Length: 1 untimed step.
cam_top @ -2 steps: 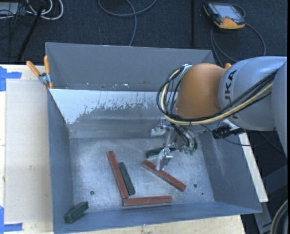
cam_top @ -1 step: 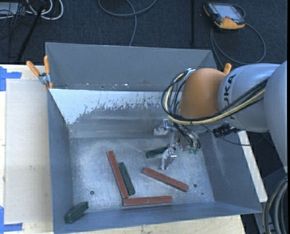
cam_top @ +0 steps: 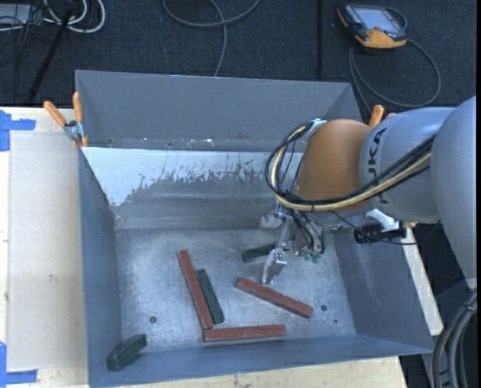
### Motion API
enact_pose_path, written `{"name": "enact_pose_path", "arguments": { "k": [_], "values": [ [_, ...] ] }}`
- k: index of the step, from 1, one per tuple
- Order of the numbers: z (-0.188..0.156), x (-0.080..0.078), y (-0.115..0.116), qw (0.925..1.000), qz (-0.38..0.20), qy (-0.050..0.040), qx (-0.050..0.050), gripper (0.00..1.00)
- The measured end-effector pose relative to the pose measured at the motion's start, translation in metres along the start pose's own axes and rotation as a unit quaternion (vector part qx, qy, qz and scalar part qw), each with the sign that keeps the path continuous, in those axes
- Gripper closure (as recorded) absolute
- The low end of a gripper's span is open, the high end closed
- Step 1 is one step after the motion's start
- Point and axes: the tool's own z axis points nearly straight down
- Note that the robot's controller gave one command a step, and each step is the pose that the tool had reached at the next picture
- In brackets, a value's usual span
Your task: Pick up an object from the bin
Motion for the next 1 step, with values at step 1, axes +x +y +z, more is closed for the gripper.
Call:
{"name": "enact_pose_path", "arguments": {
  "k": [1],
  "values": [
    [0.0000,-0.0138,-0.0008,0.9952,-0.098,0.0041,0.001,0.00]
  ]
}}
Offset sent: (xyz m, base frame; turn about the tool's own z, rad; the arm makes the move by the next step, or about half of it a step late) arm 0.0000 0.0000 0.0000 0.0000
